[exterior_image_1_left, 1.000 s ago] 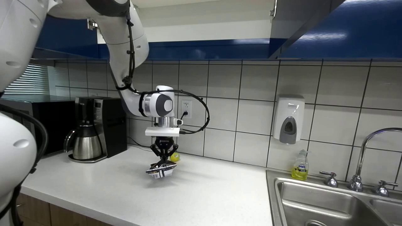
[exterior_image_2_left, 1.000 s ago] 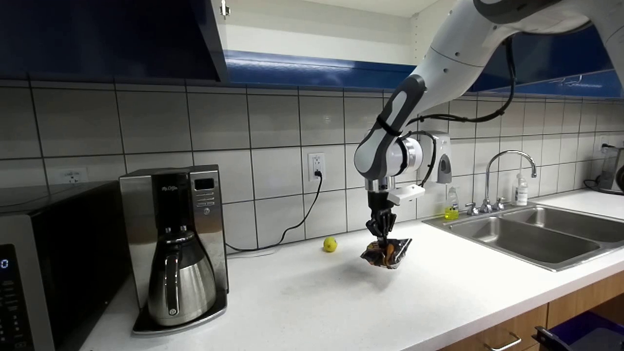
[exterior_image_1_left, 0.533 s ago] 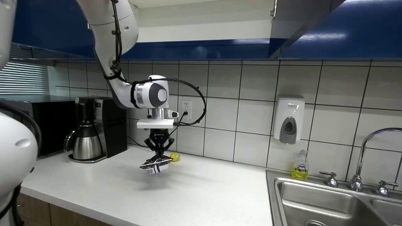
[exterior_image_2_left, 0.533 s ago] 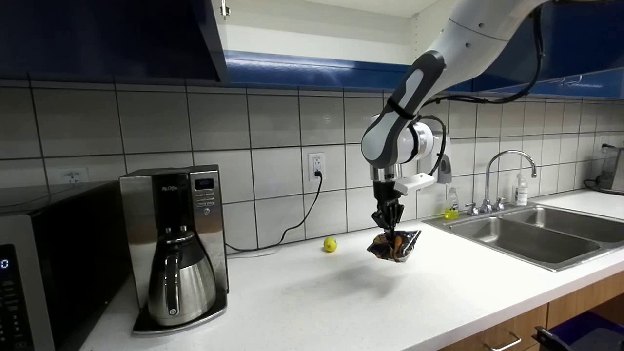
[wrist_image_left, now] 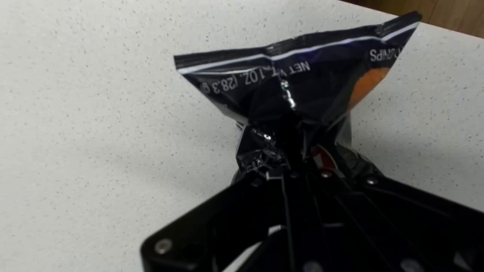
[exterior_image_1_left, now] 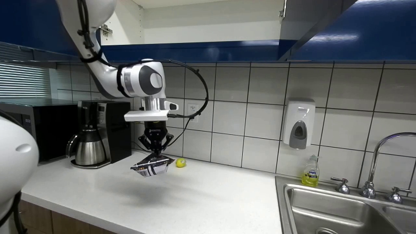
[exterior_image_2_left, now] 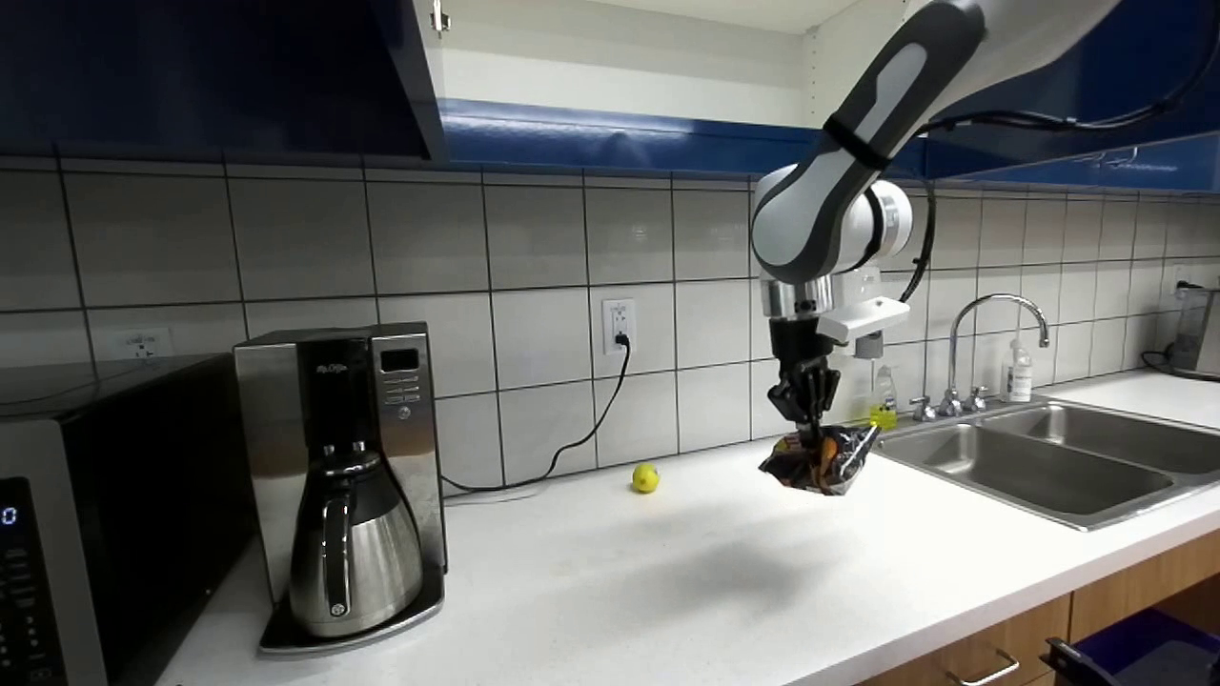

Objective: Put the black packet in the top cabinet

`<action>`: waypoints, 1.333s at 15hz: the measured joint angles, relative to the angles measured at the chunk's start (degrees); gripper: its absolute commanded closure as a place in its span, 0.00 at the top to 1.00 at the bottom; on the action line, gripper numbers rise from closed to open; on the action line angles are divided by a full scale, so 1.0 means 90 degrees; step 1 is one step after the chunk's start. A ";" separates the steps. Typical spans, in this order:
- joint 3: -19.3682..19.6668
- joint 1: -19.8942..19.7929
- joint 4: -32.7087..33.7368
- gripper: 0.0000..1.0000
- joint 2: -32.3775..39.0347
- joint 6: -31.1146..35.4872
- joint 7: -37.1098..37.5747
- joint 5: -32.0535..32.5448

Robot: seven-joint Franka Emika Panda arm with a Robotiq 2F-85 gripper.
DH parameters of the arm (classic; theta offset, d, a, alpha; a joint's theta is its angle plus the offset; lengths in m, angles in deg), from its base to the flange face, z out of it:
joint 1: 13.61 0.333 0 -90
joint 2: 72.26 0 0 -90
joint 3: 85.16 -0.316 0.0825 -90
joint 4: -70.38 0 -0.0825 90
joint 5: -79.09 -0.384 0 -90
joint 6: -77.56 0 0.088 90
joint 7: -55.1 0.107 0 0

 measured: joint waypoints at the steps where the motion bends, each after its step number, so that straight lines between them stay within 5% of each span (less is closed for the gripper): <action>1: 0.0016 -0.0006 -0.0101 0.00 -0.0357 -0.0132 0.0068 0.0027; 11: 0.0028 -0.0062 0.0403 0.00 -0.3727 -0.1368 0.0279 0.0177; 20: -0.0048 -0.0062 0.2335 0.00 -0.4130 -0.1459 0.0279 0.0188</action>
